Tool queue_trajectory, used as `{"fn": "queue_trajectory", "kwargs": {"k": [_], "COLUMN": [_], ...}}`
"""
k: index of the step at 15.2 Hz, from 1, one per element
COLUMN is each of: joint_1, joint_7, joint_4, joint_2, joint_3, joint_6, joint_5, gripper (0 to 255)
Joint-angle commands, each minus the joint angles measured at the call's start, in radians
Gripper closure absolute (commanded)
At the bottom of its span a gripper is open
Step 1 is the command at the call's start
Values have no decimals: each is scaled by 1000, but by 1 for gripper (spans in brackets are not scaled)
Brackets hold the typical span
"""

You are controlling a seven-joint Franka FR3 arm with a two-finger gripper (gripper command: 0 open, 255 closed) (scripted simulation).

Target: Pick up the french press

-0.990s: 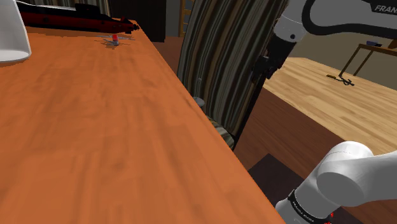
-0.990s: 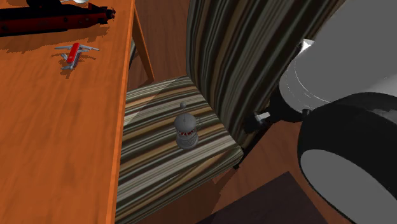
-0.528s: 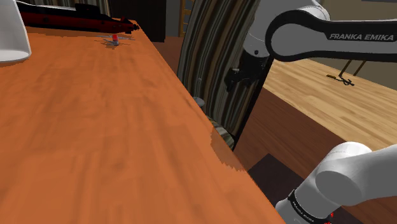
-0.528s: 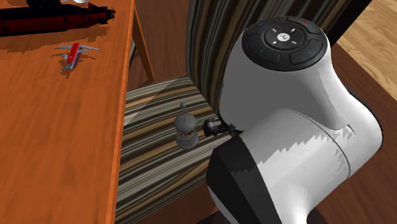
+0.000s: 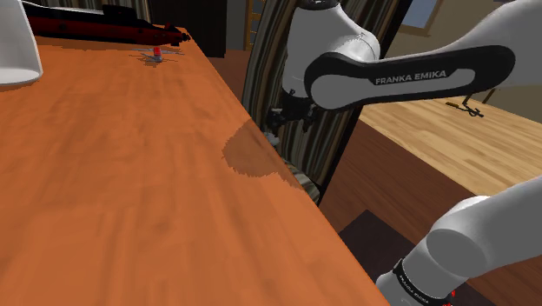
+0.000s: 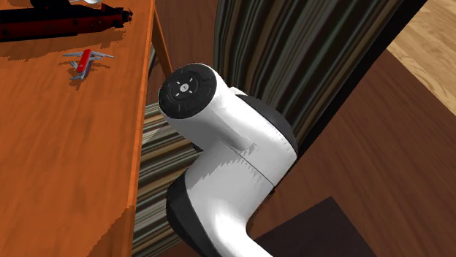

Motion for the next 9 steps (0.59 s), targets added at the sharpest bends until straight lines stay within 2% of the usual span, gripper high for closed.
{"fn": "queue_trajectory", "kwargs": {"k": [1, 4, 9], "joint_1": [-29, -59, -58], "joint_7": [117, 293, 328], "joint_4": [50, 141, 97], "joint_2": [86, 234, 258], "joint_3": [60, 137, 139], "joint_6": [9, -3, 54], "joint_5": [-57, -170, -196], "gripper": [0, 0, 0]}}
